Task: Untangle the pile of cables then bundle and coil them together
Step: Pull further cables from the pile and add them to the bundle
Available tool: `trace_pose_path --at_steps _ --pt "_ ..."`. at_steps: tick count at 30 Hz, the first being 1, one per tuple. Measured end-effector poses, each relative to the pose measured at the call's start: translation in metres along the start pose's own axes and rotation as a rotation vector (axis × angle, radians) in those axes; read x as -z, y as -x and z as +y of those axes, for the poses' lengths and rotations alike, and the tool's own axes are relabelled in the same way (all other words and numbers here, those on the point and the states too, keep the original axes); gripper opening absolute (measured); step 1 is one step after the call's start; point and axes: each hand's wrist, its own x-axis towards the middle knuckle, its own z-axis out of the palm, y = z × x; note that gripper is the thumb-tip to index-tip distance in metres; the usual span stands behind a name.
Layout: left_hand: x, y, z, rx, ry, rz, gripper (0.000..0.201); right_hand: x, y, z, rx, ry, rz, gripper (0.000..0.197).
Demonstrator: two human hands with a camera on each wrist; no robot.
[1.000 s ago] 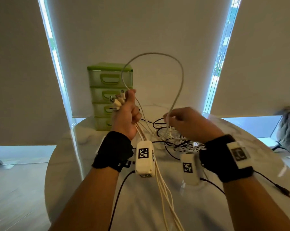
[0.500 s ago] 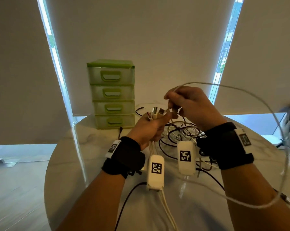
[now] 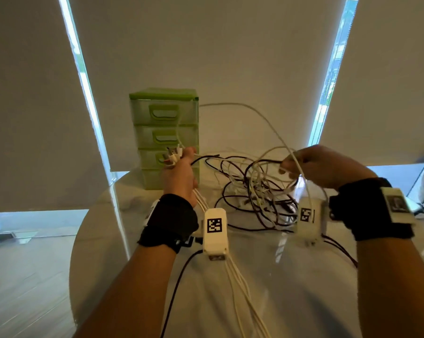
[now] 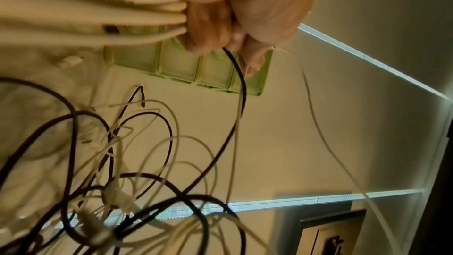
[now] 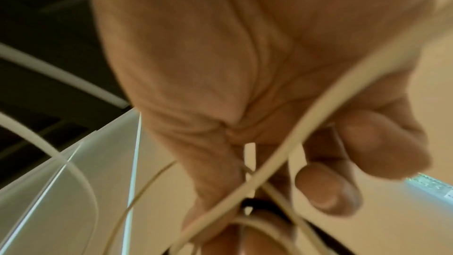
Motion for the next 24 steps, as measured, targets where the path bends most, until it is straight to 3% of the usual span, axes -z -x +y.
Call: trace_pose_path --at_steps 5,7,13,17,20,24 --pt "0.02 -0.01 0.015 0.025 0.095 0.296 0.015 0.021 0.007 0.042 -0.134 -0.142 0.48 0.015" --pt "0.029 -0.014 0.02 0.003 0.05 0.309 0.017 0.025 0.01 0.052 -0.173 -0.113 0.579 0.012" --pt "0.012 0.005 0.017 -0.17 -0.036 0.032 0.017 0.009 0.003 0.009 -0.112 0.009 0.123 0.056" --pt "0.008 0.012 0.023 -0.248 0.016 -0.1 0.02 0.004 0.009 -0.029 0.049 0.009 0.136 0.045" --pt "0.003 0.018 0.031 -0.315 0.013 -0.183 0.021 -0.006 0.018 -0.06 0.141 -0.111 -0.059 0.04" --pt "-0.001 0.025 0.044 -0.343 -0.033 -0.25 0.021 -0.033 0.026 -0.069 0.117 0.08 -0.225 0.026"
